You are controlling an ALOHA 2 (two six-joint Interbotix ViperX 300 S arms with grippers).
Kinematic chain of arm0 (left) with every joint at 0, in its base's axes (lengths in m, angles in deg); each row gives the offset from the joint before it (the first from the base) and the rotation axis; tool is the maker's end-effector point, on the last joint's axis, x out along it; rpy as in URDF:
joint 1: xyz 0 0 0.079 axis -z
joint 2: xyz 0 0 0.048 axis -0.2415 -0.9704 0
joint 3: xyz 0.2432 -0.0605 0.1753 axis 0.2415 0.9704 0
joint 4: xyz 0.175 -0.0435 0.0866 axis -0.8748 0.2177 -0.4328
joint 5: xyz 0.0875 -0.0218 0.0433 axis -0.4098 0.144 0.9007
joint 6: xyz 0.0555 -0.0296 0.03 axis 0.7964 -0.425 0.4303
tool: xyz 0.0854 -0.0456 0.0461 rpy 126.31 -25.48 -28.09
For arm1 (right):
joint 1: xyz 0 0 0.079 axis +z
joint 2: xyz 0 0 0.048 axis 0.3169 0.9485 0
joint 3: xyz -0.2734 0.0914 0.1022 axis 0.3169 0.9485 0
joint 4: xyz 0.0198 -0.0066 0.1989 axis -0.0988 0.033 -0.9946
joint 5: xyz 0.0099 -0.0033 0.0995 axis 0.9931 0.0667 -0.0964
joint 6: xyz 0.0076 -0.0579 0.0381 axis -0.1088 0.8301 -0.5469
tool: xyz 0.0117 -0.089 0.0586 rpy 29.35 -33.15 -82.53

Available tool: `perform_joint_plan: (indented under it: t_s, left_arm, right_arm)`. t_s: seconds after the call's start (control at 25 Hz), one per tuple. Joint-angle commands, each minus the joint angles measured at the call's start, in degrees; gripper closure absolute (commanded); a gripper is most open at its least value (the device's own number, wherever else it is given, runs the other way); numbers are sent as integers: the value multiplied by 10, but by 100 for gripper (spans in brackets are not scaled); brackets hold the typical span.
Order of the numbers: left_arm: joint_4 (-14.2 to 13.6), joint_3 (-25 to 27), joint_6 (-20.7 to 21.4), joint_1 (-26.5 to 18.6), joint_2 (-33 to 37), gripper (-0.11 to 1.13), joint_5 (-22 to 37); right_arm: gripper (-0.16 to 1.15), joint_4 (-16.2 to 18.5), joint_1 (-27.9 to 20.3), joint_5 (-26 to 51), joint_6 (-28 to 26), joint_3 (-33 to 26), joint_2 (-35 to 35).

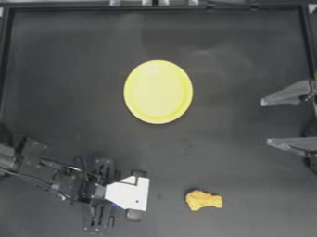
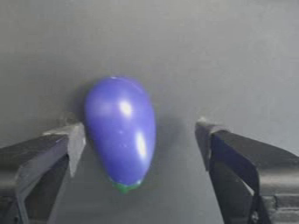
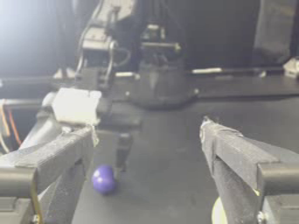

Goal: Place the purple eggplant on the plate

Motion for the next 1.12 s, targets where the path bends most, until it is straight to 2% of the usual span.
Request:
perform_joint_plan:
  t_s: [0.04,0.2,0.28,0.36,0.44,0.52,0.56,0.76,0.92,1.12]
  left_arm:
    - [-2,-17,-2,-4,3,0,-1]
    - [-2,-25,-4,-7,-7,3,-1]
    - [-1,-25,-4,-8,-10,11,-1]
    - [0,-28,-7,-8,-11,27,-1]
    - [-2,-30,-16,-8,-12,51,2]
    - [-3,-32,-18,-6,-11,67,10]
    - [-4,-33,-18,-5,-9,69,12]
    - [-9,-46,-18,-4,5,62,20]
    - [-39,-47,-18,-11,48,62,23]
    - [-87,-42,-18,-46,104,62,23]
  right_arm:
    - [-3,-2,0,-4,-1,-6,3]
    - [-3,-2,1,-4,-1,-5,2]
    - [-3,-2,0,-4,0,-5,2]
    - [-3,-2,0,-4,0,-5,2]
    - [-3,-2,1,-4,0,-5,2]
    - [-3,-2,0,-5,0,-4,2]
    - [-3,-2,0,-4,0,-5,2]
    - [-3,-2,0,-4,0,-4,2]
    - [-3,-2,0,-4,0,-3,2]
    - [-3,-2,1,-4,-1,-3,2]
